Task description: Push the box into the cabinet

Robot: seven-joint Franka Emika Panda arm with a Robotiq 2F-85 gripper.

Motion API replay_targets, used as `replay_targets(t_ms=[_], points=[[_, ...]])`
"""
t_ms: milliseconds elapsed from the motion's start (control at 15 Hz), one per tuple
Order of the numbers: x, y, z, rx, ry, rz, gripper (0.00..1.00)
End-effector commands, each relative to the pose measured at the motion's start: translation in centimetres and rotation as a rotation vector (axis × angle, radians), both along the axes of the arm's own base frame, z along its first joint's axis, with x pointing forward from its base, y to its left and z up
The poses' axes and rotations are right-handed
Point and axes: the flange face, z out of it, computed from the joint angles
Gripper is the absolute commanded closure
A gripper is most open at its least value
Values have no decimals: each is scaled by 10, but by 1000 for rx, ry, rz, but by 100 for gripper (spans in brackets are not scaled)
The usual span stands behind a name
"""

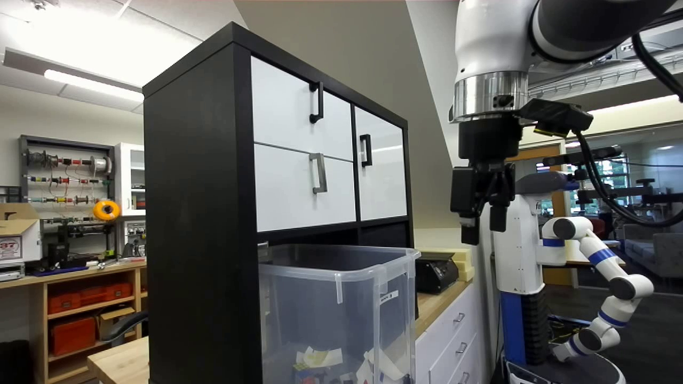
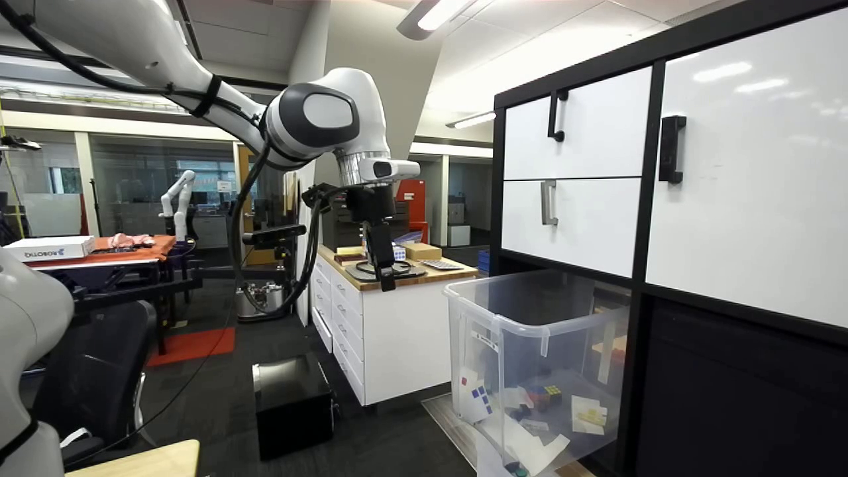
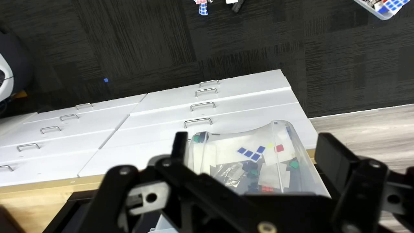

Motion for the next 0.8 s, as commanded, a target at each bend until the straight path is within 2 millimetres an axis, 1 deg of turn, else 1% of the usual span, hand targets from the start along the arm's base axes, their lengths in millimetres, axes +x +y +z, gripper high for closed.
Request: replay_targets(t_ms=[0, 333, 733], points=[[4, -2, -1, 16, -17, -3, 0], [13, -11, -13, 42, -46, -5, 0], [30, -30, -39, 99, -149, 30, 0]])
